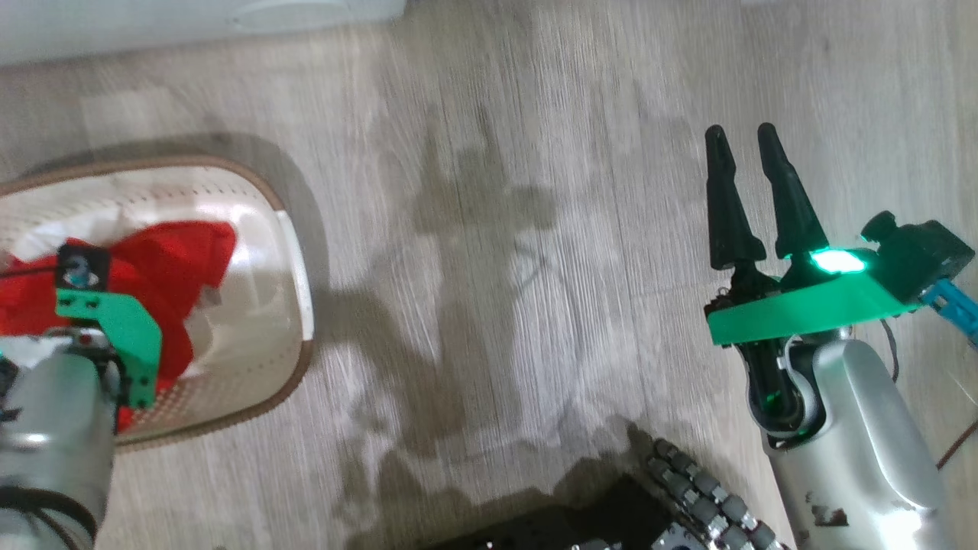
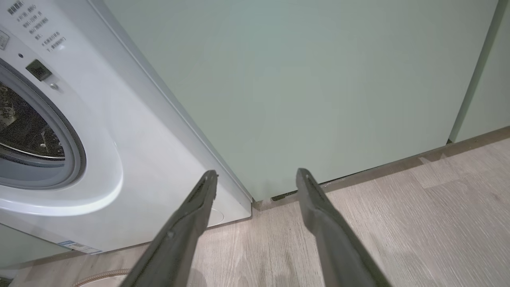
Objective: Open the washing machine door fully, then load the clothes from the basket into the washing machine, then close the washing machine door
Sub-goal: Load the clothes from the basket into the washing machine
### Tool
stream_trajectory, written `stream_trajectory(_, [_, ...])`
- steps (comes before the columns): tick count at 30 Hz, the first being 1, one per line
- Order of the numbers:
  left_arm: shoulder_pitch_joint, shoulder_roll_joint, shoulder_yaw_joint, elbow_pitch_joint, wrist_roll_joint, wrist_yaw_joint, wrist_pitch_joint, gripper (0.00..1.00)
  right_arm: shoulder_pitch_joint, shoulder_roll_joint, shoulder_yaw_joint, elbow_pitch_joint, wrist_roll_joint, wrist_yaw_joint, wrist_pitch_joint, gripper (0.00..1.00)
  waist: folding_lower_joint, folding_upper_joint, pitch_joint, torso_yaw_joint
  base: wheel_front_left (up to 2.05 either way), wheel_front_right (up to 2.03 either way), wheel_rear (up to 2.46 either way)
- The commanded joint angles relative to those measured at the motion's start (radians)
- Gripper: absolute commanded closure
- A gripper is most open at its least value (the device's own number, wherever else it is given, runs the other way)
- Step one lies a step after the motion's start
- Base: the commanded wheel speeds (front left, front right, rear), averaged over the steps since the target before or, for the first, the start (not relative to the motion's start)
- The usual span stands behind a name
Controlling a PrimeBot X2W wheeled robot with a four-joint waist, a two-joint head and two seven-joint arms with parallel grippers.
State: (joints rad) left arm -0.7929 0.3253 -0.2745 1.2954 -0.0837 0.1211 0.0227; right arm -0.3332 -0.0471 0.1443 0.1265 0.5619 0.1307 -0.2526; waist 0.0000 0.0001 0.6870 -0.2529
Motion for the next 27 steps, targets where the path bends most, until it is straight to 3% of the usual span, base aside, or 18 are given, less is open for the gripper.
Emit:
stream_trajectory(1, [0.035, 0.026, 0.014, -0.005, -0.011, -0.003, -0.024, 1.0, 0.04, -0.003, 0.011, -0.021, -0.013, 0.0, -0.009, 0.0, 0.0, -0.0001, -0.063, 0.02, 0.0, 0.0, 0.0])
stream_trajectory(18, [0.127, -0.058, 0.012, -0.03, -0.067, -0.047, -0.27, 1.0, 0.124, -0.003, -0.029, 0.015, -0.053, 0.0, -0.009, 0.0, 0.0, -0.0001, -0.348, 0.116, 0.0, 0.0, 0.0])
stream_trajectory(22, [0.15, -0.07, 0.028, -0.09, -0.091, -0.064, -0.283, 1.0, 0.147, -0.003, -0.039, 0.021, -0.061, 0.0, -0.009, 0.0, 0.0, -0.0001, -0.401, 0.136, 0.0, 0.0, 0.0])
stream_trajectory(27, [0.213, -0.07, 0.048, -0.269, -0.099, -0.069, -0.284, 1.0, 0.174, -0.003, -0.053, 0.024, -0.071, 0.0, -0.009, 0.0, 0.0, -0.0001, -0.461, 0.16, 0.0, 0.0, 0.0])
